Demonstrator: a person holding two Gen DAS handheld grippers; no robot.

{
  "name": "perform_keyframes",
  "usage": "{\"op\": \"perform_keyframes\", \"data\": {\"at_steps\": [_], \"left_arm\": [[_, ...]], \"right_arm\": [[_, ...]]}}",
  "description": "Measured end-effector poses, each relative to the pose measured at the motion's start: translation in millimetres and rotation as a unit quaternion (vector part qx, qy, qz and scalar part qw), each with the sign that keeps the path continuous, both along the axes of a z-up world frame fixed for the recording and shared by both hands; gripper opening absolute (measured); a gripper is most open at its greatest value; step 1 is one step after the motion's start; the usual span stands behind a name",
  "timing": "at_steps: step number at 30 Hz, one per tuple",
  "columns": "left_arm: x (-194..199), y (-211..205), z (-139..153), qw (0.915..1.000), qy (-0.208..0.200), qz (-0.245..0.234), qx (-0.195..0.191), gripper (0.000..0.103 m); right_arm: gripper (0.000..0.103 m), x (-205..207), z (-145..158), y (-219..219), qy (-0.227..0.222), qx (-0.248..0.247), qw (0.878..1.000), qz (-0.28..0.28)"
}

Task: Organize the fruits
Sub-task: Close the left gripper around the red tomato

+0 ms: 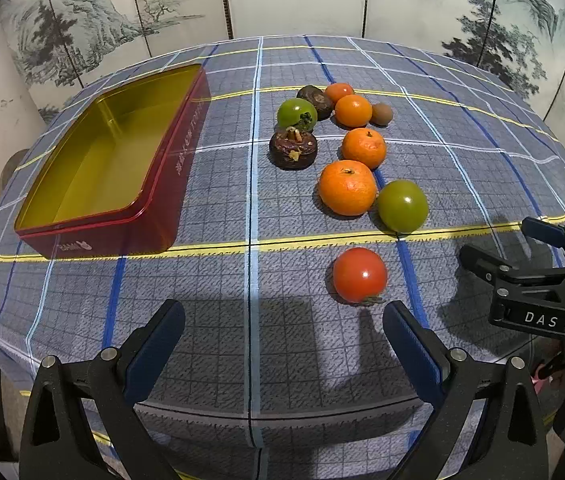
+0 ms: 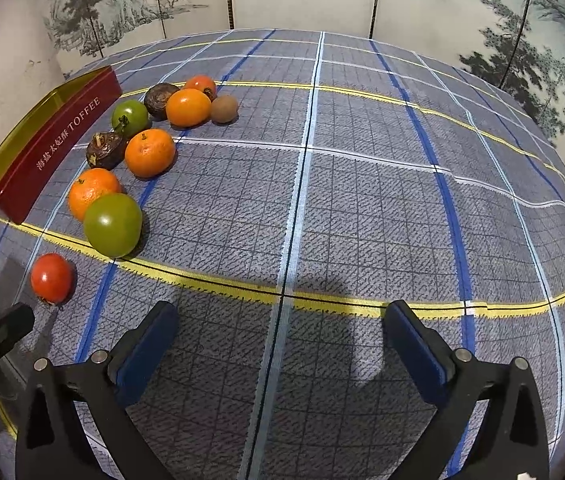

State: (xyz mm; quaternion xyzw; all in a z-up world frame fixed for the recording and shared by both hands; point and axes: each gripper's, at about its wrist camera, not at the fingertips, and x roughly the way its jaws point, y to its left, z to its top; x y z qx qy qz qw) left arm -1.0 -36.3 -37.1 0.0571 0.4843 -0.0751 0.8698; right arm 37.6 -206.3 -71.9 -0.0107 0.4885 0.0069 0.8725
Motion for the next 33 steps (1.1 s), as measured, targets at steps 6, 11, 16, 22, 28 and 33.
{"op": "perform_keyframes", "data": {"at_steps": [6, 11, 16, 22, 28, 33], "left_arm": [[0.2, -0.7, 0.5, 1.0, 0.002, -0.002, -0.001, 0.099], [2.8, -5.1, 0.6, 0.9999, 0.008, -0.01, -0.004, 0.099], [6.9, -10.0, -0.4, 0.9998, 0.012, -0.016, -0.006, 0.097], [10.6, -14.6, -3.7, 0.9995, 0.024, -0.021, -0.006, 0.09], [17.4, -20.3, -7.0, 0.9988, 0.038, -0.027, -0.013, 0.077], [24.1, -25.3, -10.3, 0.9981, 0.046, -0.033, -0.022, 0.063]], "right_arm": [[0.103, -1.9, -0.4, -1.7, -0.005, 0.0, 1.0, 0.005], [0.103, -3.2, -0.4, -3.4, 0.001, -0.001, 1.0, 0.004], [0.103, -5.6, -0.5, -9.0, -0.001, -0.001, 1.0, -0.003], [0.103, -5.1, -0.4, -15.9, 0.008, -0.001, 1.0, 0.005], [0.103, -11.5, -1.0, -20.7, -0.006, 0.0, 1.0, 0.005], [0.103, -11.8, -1.5, -20.0, -0.012, 0.0, 1.0, 0.003]]}}
